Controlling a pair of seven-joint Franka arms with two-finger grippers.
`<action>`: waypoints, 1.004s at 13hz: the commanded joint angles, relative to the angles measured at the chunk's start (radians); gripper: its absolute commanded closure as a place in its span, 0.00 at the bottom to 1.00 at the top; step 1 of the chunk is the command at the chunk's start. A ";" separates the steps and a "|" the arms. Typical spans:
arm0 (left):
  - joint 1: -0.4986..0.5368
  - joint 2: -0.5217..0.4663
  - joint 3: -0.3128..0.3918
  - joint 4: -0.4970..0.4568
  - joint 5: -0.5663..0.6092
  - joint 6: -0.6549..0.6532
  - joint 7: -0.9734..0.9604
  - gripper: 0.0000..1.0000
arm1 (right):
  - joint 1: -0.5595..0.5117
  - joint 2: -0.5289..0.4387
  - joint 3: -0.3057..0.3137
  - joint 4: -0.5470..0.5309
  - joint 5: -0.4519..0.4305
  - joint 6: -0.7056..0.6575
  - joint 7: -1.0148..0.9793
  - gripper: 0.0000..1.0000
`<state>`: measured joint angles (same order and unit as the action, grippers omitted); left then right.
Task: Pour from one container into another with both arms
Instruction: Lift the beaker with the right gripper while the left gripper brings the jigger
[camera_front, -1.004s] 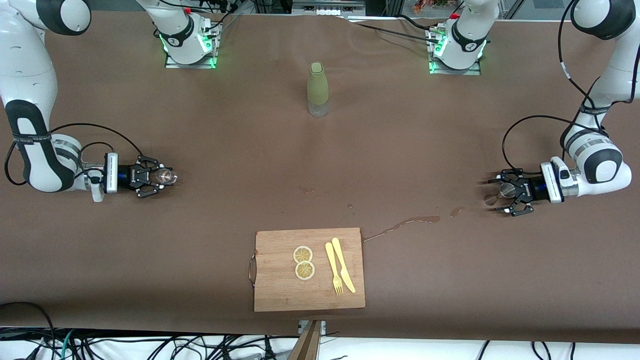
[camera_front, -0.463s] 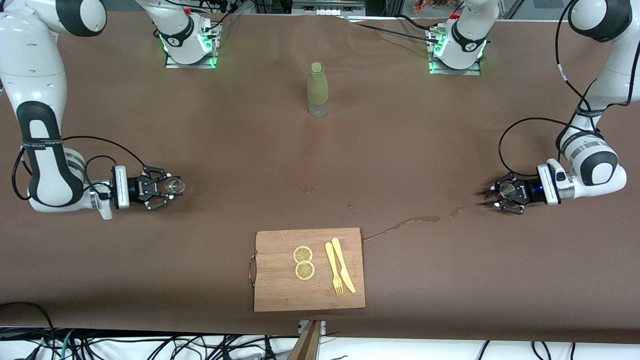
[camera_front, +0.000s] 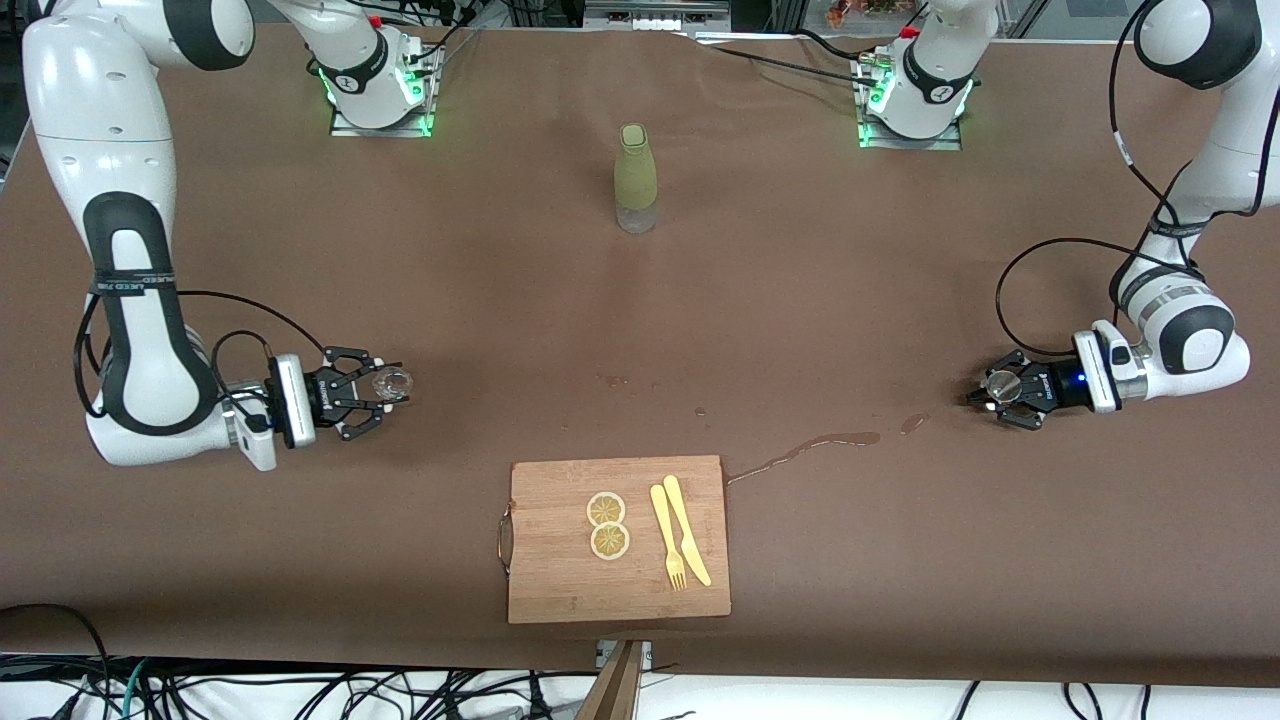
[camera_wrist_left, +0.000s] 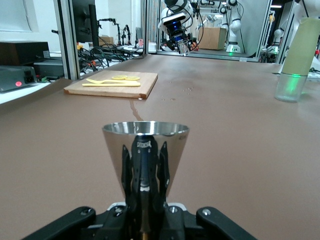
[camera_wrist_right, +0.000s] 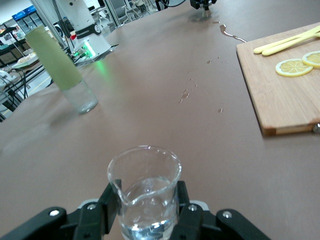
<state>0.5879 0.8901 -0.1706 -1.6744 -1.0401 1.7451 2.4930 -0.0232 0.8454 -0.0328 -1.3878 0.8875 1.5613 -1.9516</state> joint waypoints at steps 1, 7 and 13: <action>-0.016 0.013 0.000 0.022 -0.058 -0.047 0.029 1.00 | 0.066 -0.009 0.001 0.073 -0.021 -0.015 0.141 0.82; -0.080 0.015 -0.067 0.013 -0.138 -0.065 -0.041 1.00 | 0.224 -0.009 -0.009 0.199 -0.050 0.016 0.449 0.82; -0.273 0.029 -0.113 0.016 -0.290 0.083 -0.045 1.00 | 0.364 -0.009 -0.013 0.228 -0.056 0.163 0.680 0.81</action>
<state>0.3614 0.9024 -0.2728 -1.6740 -1.2882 1.7793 2.4546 0.2998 0.8425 -0.0342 -1.1666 0.8446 1.6888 -1.3392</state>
